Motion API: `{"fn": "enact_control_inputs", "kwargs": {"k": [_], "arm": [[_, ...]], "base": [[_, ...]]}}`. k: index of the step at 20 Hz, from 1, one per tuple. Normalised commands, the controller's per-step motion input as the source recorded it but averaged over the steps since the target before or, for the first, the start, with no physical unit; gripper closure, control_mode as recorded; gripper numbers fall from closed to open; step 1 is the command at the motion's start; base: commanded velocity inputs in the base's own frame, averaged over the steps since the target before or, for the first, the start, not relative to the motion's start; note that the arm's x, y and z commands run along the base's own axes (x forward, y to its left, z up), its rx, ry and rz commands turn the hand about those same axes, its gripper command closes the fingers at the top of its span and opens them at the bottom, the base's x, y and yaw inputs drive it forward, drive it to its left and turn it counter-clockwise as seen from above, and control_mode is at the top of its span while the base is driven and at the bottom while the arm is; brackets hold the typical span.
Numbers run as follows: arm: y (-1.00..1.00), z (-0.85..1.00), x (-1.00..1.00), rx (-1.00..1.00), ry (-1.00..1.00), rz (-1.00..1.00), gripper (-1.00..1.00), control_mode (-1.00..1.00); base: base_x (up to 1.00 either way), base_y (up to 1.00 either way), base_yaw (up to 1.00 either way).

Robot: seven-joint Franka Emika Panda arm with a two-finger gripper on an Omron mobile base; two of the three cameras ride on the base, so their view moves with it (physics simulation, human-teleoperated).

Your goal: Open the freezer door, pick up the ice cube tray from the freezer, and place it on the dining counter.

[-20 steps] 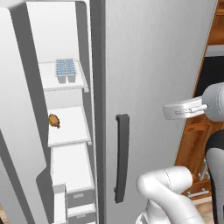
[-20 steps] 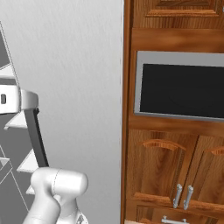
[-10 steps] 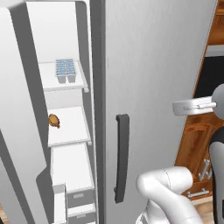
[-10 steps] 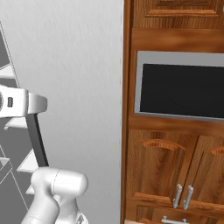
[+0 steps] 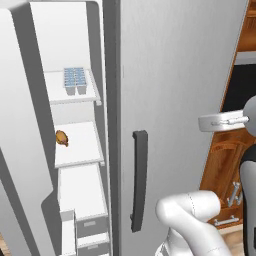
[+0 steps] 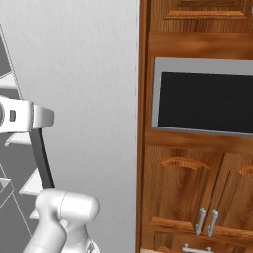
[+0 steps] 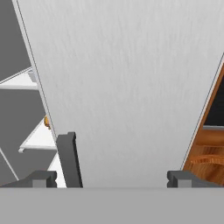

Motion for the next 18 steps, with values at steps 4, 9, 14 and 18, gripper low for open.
{"fn": "enact_control_inputs", "kwargs": {"k": [4, 9, 14, 18], "arm": [[0.00, 0.00, -0.02, 0.00, 0.00, 0.00, -1.00, -1.00], [0.00, 0.00, -0.09, 0.00, 0.00, 0.00, -1.00, 1.00], [0.00, 0.00, 0.00, 0.00, 0.00, 0.00, -1.00, 1.00], [0.00, 0.00, 0.00, 0.00, 0.00, 0.00, -1.00, 1.00]], "base": [[0.00, 0.00, 0.00], [-0.06, 0.03, 0.00], [-0.31, 0.63, 0.00], [-0.04, 0.82, 0.00]]}}
